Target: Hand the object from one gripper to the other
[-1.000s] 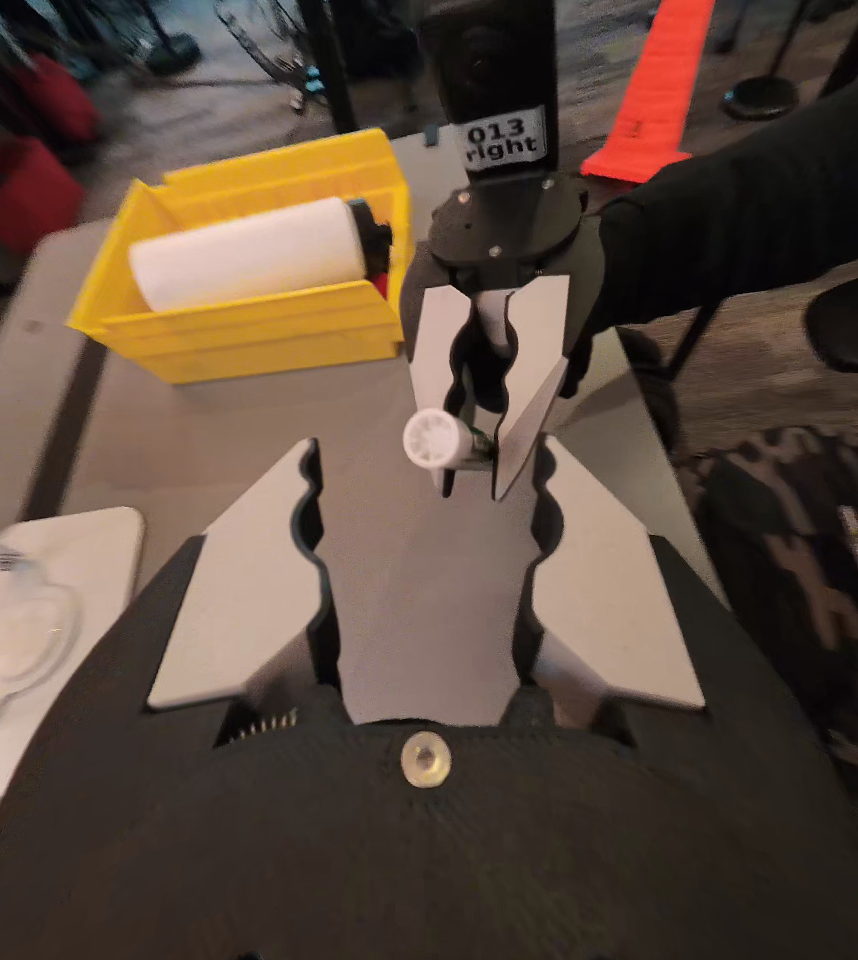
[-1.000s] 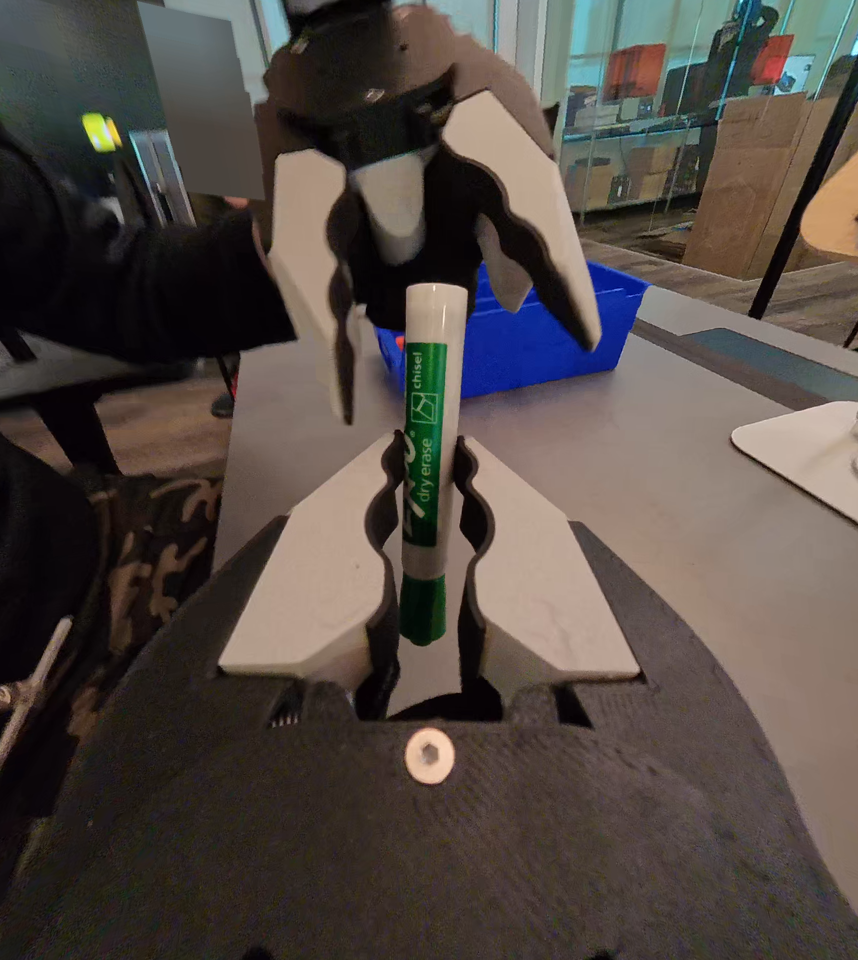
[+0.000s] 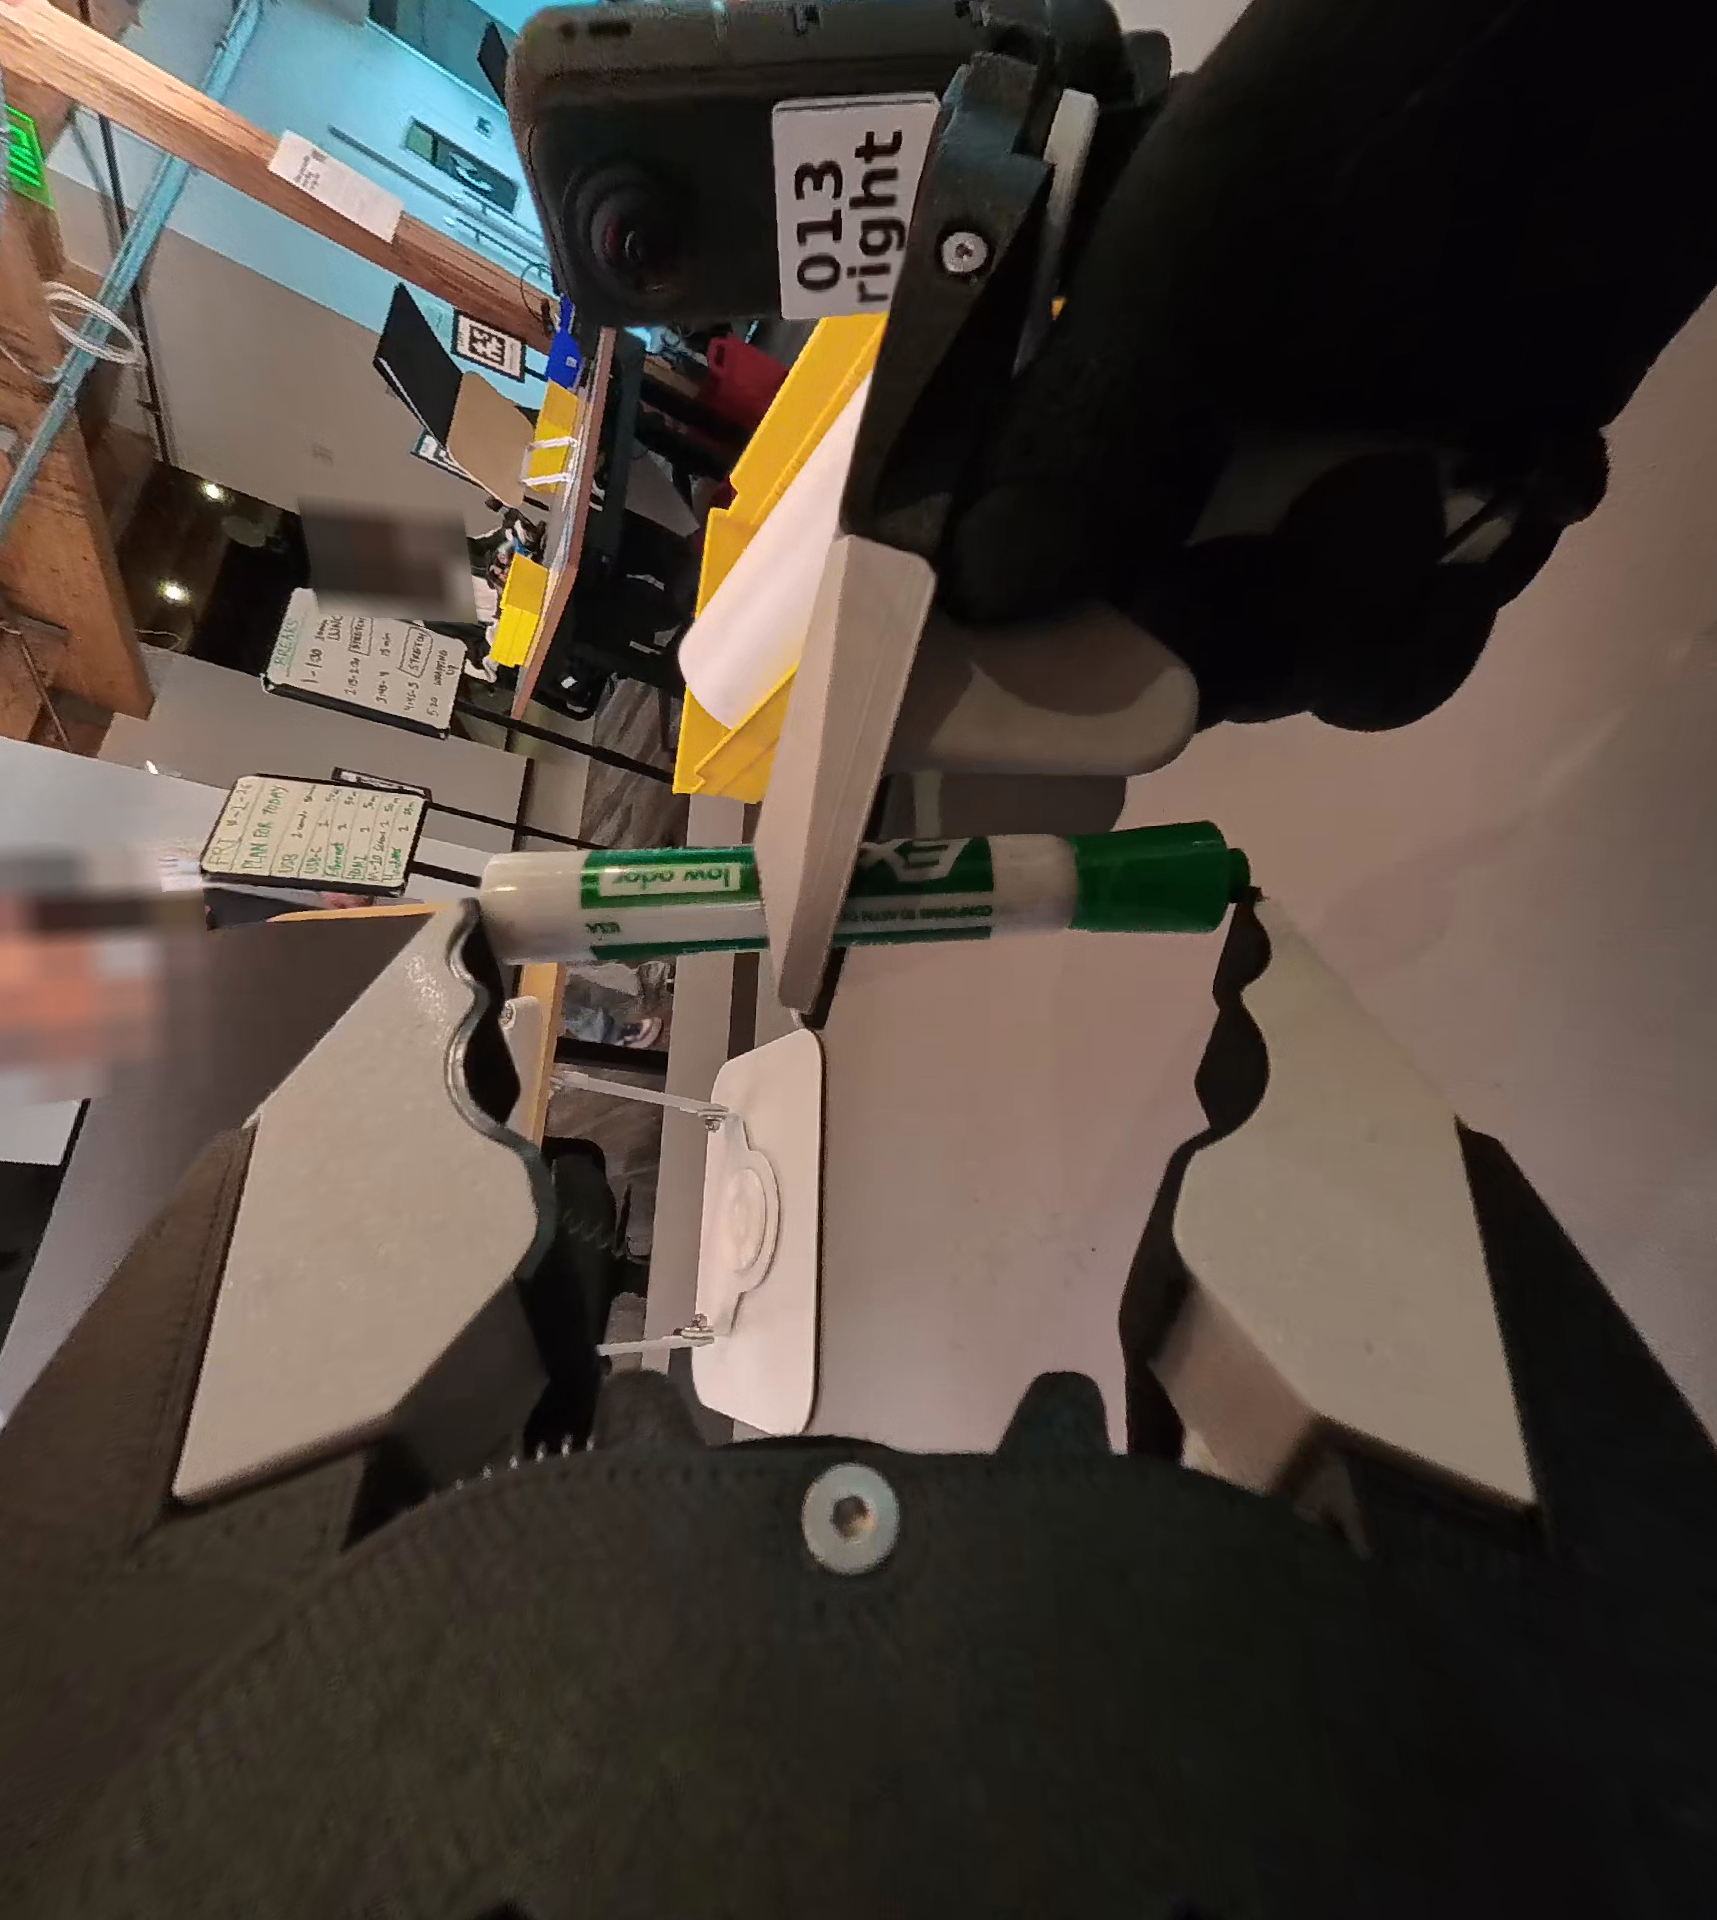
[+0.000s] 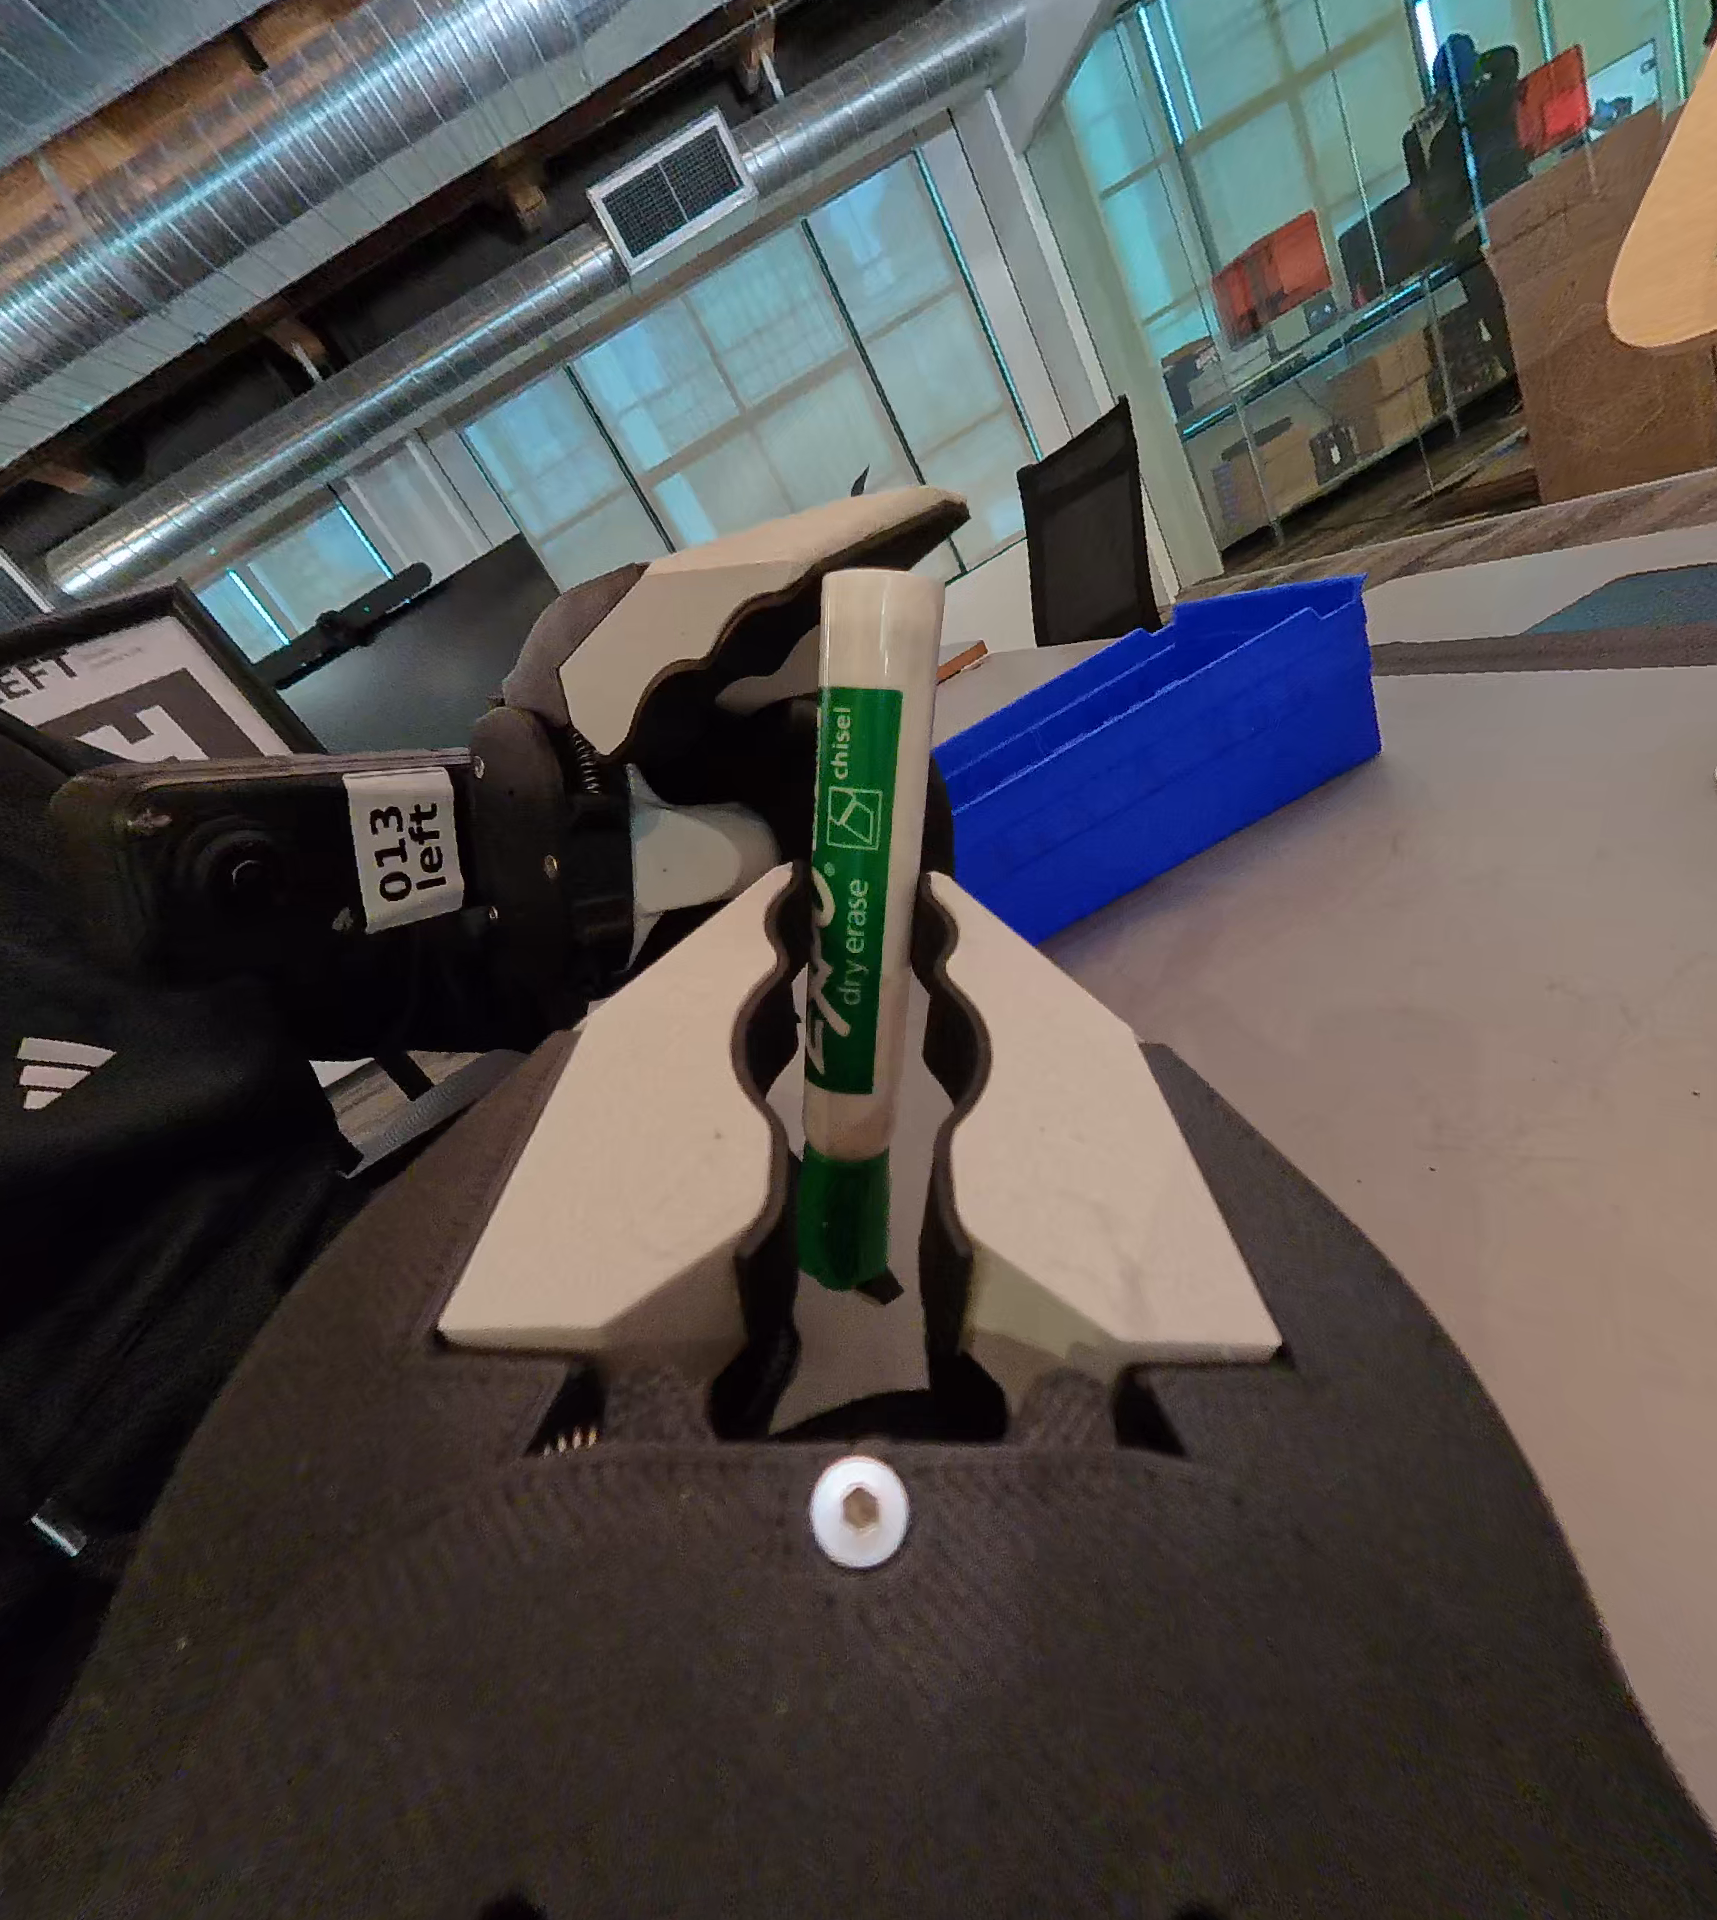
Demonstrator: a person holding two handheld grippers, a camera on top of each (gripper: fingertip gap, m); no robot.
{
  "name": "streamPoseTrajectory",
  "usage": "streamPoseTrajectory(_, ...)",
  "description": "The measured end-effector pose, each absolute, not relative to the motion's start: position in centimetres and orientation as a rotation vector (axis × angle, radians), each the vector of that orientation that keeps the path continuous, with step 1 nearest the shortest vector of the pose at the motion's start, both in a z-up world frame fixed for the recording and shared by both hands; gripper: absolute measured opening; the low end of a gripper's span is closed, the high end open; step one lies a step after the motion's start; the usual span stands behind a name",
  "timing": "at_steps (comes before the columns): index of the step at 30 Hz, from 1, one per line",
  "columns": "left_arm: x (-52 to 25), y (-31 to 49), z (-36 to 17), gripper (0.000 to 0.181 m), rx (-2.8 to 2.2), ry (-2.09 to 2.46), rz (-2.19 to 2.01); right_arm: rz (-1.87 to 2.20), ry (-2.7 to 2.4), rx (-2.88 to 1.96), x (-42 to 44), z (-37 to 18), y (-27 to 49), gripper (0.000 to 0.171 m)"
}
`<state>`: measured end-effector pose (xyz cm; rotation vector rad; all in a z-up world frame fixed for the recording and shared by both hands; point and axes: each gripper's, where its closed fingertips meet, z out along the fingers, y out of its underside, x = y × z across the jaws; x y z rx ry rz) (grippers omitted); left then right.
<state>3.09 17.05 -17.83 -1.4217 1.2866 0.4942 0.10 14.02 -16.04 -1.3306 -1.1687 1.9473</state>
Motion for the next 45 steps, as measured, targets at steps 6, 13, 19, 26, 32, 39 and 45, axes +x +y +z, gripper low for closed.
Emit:
streamPoseTrajectory(6,2.2,16.7,-15.9,0.128,-1.475,1.179,0.298,1.869,-1.096,-1.307,0.7,-14.9,15.4,0.074)
streamPoseTrajectory(13,0.5,16.0,-12.9,0.128,-1.539,0.997,-0.109,1.454,-1.344,-1.071,2.3,-13.8,14.3,0.094)
streamPoseTrajectory(19,1.4,14.1,-11.6,0.128,-1.493,1.011,-0.366,1.282,-1.507,-0.902,2.0,-11.7,13.4,0.113)
streamPoseTrajectory(26,2.7,12.6,-11.7,0.128,-1.463,1.098,-0.447,1.25,-1.647,-0.777,1.5,-10.4,12.1,0.121)
streamPoseTrajectory(32,3.6,11.9,-12.0,0.128,-1.45,1.145,-0.484,1.216,-1.76,-0.724,0.9,-11.2,10.6,0.126)
streamPoseTrajectory(39,3.6,12.1,-12.1,0.128,-1.459,1.156,-0.492,1.215,-1.765,-0.726,1.0,-11.5,10.5,0.119)
streamPoseTrajectory(45,3.8,12.1,-12.2,0.129,-1.458,1.156,-0.52,1.24,-1.734,-0.735,1.2,-11.5,10.5,0.119)
